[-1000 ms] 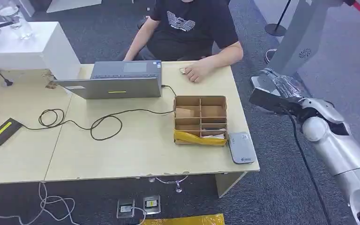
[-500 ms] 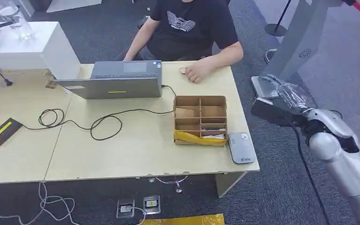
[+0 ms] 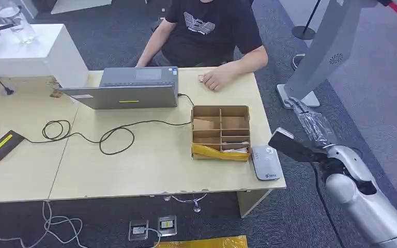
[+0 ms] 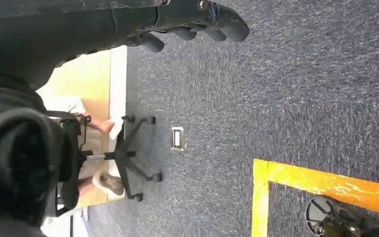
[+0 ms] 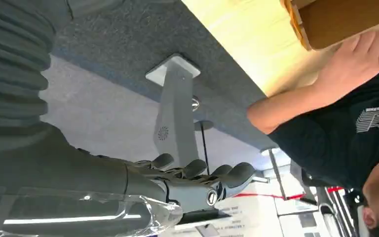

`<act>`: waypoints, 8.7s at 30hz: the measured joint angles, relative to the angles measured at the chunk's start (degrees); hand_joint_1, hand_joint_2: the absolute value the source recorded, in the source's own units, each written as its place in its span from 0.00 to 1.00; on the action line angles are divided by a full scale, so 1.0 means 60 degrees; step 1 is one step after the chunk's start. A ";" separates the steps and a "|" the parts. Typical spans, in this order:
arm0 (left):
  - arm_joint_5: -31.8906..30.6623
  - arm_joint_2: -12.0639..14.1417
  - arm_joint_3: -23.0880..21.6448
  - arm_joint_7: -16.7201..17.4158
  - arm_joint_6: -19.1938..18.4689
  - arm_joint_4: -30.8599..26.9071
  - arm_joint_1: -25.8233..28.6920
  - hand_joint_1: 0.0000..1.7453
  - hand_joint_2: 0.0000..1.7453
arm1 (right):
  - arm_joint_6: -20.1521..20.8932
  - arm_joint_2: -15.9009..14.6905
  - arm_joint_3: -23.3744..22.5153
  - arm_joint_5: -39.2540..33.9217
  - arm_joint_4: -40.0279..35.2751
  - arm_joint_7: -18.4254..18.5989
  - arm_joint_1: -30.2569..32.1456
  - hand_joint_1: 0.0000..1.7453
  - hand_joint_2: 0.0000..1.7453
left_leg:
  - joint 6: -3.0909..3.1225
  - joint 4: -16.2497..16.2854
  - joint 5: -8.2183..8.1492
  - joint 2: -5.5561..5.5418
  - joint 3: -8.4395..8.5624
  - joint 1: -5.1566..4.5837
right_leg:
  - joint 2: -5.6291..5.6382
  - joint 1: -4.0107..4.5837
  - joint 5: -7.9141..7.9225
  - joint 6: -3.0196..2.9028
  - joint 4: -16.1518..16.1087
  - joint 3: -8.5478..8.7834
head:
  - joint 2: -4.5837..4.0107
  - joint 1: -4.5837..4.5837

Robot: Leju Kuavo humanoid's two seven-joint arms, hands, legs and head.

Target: Pass the card to the sensor for recognition and then transmit it.

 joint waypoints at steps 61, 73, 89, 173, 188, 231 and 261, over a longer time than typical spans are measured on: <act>-0.0069 -0.0171 0.0000 0.0565 0.0321 0.0000 -0.0020 0.00 0.00 | -0.0637 0.3333 0.1209 0.4349 0.1566 0.0397 0.0576 0.00 1.00 | -0.0003 -0.0003 -0.0001 0.0006 0.0001 0.0002 | 0.0005 0.0002 -0.0004 -0.0006 0.0004 -0.0002 | 0.0000 0.0000; -0.0113 -0.0197 0.0000 0.0601 0.0372 0.0000 -0.0021 0.00 0.00 | -0.0601 0.3497 0.1155 0.4859 0.1982 0.0448 0.0497 0.00 1.00 | -0.0003 -0.0003 -0.0001 0.0006 0.0000 0.0002 | 0.0005 0.0002 -0.0004 -0.0006 0.0004 -0.0002 | 0.0000 0.0004; -0.0106 -0.0240 0.0000 0.0605 0.0459 0.0000 -0.0020 0.00 0.00 | -0.0462 0.3716 0.1155 0.5027 0.2321 0.0492 0.0253 0.00 1.00 | -0.0003 -0.0003 -0.0001 0.0006 0.0000 0.0002 | 0.0006 0.0002 -0.0004 -0.0006 0.0004 -0.0002 | 0.0000 0.0000; -0.0095 -0.0011 0.0000 0.0186 0.0091 0.0000 -0.0005 0.00 0.00 | -0.1016 0.3982 0.0706 0.6200 0.4670 0.0371 -0.0894 1.00 1.00 | -0.0003 -0.0002 -0.0001 0.0007 0.0001 0.0002 | 0.0006 0.0001 -0.0004 -0.0006 0.0003 -0.0004 | 0.0000 0.0000; 0.0051 0.0000 0.0000 0.0197 0.0273 0.0000 -0.0003 0.00 0.00 | -0.1715 0.3865 0.0714 0.5548 0.5486 -0.0295 -0.1088 1.00 1.00 | -0.0004 -0.0003 -0.0001 0.0007 0.0002 0.0002 | 0.0006 0.0002 -0.0004 -0.0006 0.0004 -0.0001 | 0.0000 0.0004; -0.0434 0.0168 -0.0007 -0.0401 -0.0346 0.0000 0.0018 0.00 0.00 | -0.3868 0.3625 -0.0809 0.4863 0.3501 -0.1006 -0.1993 1.00 1.00 | -0.0004 -0.0001 0.0000 0.0008 0.0004 0.0001 | 0.0008 0.0001 -0.0003 -0.0006 0.0003 -0.0003 | 0.0000 0.0000; -0.0729 0.0328 -0.0178 -0.0871 -0.0798 0.0000 -0.0022 0.00 0.00 | -0.4921 0.4109 -0.1268 0.4651 0.6899 -0.1294 -0.3732 1.00 1.00 | -0.0004 -0.0001 0.0000 0.0005 -0.0004 0.0002 | 0.0006 0.0001 -0.0003 -0.0007 0.0005 -0.0005 | 0.0000 0.0000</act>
